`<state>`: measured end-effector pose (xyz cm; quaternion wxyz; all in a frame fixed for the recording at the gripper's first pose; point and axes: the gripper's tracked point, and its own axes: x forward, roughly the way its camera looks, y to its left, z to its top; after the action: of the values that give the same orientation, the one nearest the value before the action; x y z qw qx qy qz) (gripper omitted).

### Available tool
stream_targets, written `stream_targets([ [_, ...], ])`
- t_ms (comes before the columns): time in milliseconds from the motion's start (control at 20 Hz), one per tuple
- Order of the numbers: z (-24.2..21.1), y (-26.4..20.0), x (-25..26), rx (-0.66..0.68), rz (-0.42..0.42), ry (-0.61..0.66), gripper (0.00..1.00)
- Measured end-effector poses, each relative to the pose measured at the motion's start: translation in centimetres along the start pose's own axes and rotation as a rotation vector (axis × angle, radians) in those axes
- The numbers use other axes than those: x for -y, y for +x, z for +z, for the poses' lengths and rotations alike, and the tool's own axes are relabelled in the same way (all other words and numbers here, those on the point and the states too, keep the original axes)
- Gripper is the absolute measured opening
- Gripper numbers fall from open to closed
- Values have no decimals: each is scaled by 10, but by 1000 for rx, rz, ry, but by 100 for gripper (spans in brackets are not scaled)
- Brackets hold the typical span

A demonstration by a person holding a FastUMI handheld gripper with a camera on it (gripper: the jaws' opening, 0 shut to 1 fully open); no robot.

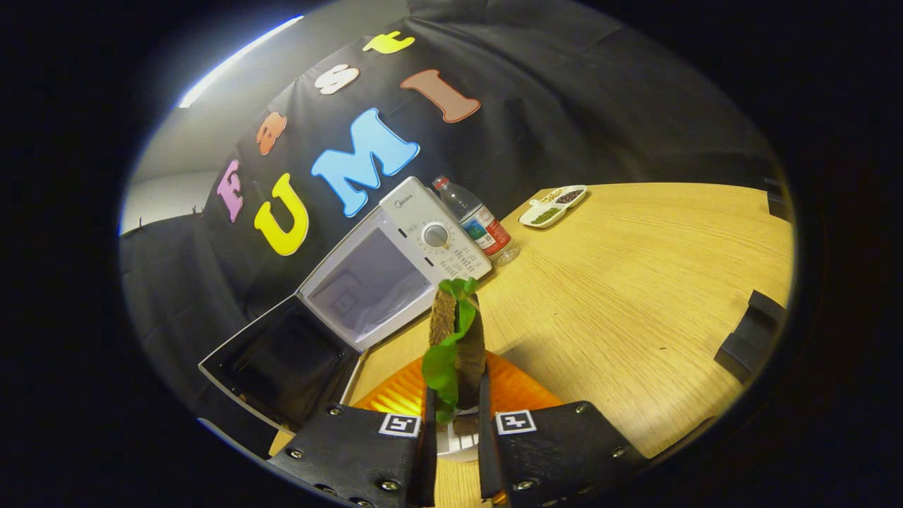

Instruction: Open the microwave, put the food inside, and close the microwave door.

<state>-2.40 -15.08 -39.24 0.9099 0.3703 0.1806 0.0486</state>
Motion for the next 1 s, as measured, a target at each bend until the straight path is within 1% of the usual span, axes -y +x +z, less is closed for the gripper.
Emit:
stream_targets([
  [50, 1, -2, -3, 6, 10, -20, 24],
  [300, 23, -5, -23, 42, 6, -115, 24],
  [500, 36, 8, -52, 52, 18, -206, 24],
  [750, 38, 39, -95, 46, 39, -309, 24],
  [1000, 31, 83, -146, 15, 81, -329, 24],
])
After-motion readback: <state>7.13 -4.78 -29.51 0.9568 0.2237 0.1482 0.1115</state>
